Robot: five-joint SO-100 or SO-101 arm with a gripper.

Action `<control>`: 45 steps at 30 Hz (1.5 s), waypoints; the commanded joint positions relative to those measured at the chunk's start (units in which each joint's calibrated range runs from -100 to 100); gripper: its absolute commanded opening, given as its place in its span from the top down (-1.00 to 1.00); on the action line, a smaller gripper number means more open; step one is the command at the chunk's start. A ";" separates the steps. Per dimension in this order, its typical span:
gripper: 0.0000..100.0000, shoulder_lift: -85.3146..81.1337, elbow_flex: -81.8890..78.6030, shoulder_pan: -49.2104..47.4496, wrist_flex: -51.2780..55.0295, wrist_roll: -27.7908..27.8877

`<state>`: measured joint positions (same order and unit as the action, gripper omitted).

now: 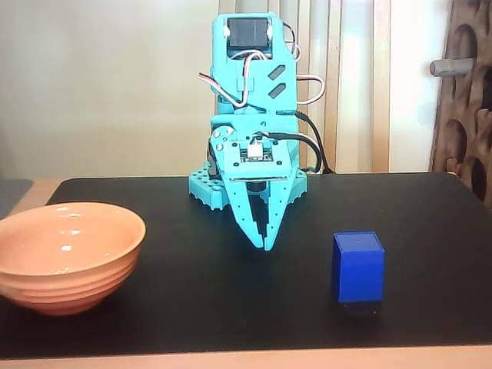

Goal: Place the blue cube in the orange bowl.

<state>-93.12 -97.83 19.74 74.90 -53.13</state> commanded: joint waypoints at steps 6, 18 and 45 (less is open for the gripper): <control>0.88 2.32 5.00 0.62 -1.03 -0.67; 0.42 2.07 4.73 1.02 -1.99 -0.72; 0.43 27.03 23.70 0.92 -22.64 -0.72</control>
<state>-71.11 -83.66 20.02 57.82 -53.40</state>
